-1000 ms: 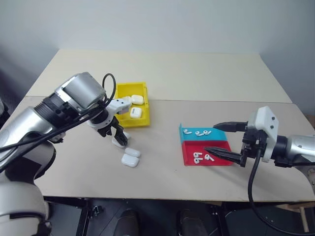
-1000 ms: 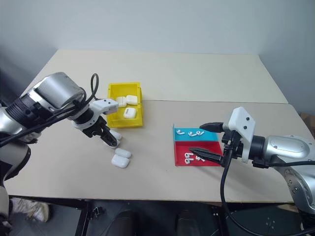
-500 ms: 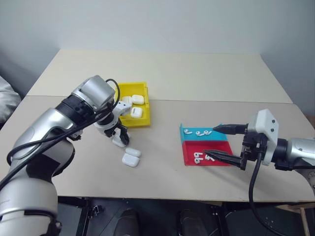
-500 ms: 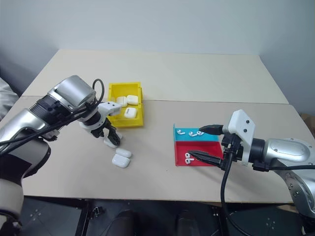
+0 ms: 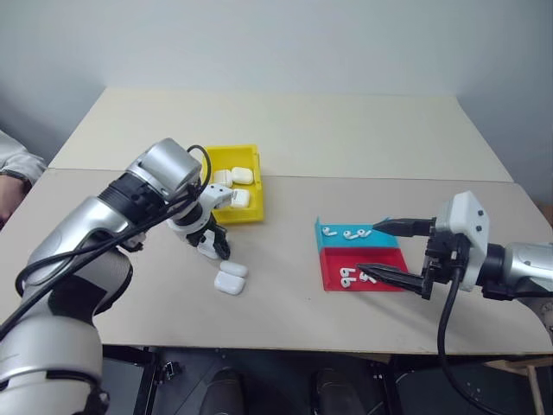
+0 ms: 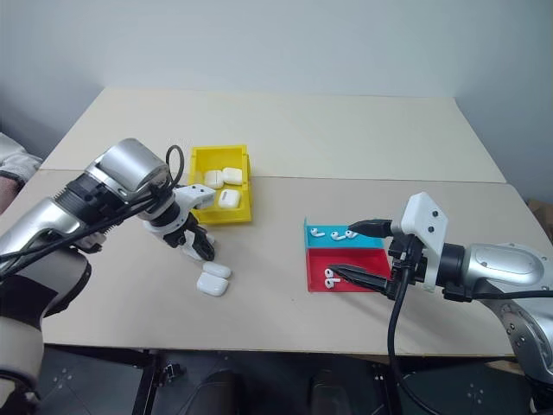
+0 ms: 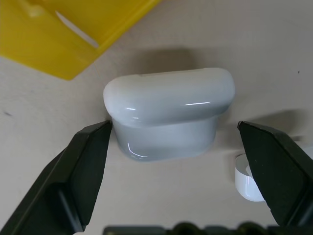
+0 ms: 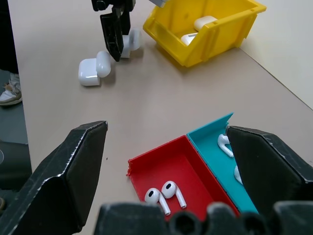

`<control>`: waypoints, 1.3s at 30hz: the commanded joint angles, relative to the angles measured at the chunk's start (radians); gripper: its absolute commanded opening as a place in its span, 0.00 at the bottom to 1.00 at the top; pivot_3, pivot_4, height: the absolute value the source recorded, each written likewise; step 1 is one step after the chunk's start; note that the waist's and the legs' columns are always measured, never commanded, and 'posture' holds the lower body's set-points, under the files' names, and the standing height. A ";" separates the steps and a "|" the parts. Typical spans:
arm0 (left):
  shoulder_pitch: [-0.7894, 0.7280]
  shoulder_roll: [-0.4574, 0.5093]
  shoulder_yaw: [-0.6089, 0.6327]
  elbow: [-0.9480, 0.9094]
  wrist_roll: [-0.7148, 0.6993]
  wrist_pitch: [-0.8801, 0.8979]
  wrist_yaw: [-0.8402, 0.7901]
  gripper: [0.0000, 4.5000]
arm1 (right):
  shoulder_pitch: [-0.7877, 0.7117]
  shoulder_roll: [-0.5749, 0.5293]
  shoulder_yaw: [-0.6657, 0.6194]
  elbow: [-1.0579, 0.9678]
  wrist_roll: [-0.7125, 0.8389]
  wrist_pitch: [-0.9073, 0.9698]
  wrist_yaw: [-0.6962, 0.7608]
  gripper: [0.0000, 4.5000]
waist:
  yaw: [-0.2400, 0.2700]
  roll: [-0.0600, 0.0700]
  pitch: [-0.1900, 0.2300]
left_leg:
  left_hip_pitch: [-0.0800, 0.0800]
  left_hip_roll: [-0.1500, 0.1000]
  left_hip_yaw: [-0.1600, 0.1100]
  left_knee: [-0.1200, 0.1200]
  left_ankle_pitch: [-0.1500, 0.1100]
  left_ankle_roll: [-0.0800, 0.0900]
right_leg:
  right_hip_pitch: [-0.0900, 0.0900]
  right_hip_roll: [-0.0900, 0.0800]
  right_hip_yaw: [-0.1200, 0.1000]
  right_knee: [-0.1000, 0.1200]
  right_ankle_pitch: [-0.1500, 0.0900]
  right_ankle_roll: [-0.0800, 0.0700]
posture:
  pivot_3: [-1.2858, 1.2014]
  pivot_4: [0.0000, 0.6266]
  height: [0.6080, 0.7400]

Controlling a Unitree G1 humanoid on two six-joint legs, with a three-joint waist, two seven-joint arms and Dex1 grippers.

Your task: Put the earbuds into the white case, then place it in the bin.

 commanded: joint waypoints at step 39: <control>0.879 0.260 1.134 -0.841 -0.330 -0.783 -0.488 0.61 | -0.028 -0.024 -0.057 0.069 0.017 -0.076 0.049 1.00 | 0.012 -0.002 -0.001 | 0.000 -0.002 -0.002 0.000 0.001 0.000 | 0.000 -0.002 0.001 -0.001 0.001 0.000 | 0.52 0.24 1.00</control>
